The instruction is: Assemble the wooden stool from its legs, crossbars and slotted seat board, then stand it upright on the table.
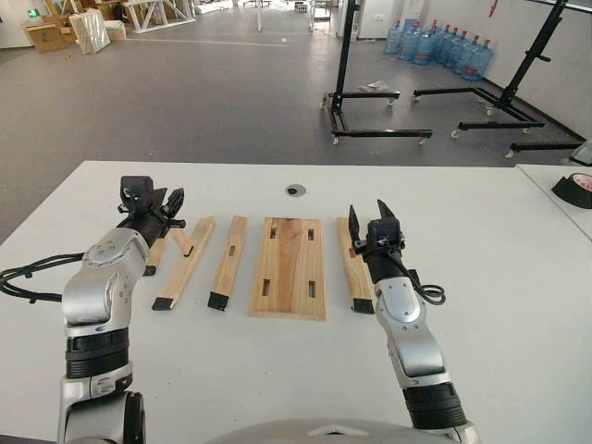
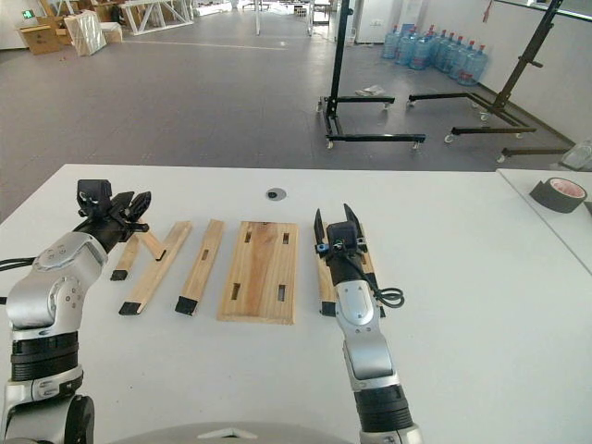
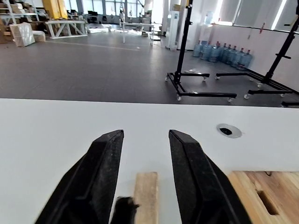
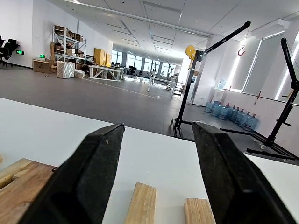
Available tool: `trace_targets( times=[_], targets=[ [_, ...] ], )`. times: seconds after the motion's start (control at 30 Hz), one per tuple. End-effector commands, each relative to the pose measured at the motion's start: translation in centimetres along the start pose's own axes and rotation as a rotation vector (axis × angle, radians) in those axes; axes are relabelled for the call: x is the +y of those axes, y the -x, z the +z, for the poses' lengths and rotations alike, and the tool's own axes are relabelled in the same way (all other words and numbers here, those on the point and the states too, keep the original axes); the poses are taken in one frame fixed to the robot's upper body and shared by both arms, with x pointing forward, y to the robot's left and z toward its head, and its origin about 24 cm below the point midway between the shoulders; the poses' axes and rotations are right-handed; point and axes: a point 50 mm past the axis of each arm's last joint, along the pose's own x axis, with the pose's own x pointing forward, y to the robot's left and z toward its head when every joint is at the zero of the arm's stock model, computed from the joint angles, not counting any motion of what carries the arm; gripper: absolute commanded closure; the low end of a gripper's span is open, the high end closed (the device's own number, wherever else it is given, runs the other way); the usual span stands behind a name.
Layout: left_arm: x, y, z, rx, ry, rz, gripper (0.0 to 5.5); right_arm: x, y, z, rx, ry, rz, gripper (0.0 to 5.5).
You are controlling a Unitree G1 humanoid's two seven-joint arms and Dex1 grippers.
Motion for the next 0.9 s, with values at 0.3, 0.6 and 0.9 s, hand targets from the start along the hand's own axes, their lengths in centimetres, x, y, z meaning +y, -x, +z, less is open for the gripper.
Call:
trace_targets(
  times=[0.3,0.6,0.9],
  targets=[
    [-0.1,-1.9,4.5,-0.158,0.02,-0.048,3.75,0.1,-0.2,-0.2,-0.008,0.002,0.006,2.82],
    [-0.6,-3.7,4.2,-0.26,0.165,-0.106,3.75,0.2,-0.4,-0.2,-0.017,0.013,0.023,2.82],
    [0.2,-5.4,-3.3,-0.07,0.28,-0.099,3.75,0.6,0.3,-0.6,-0.007,0.026,0.058,2.82]
  ],
)
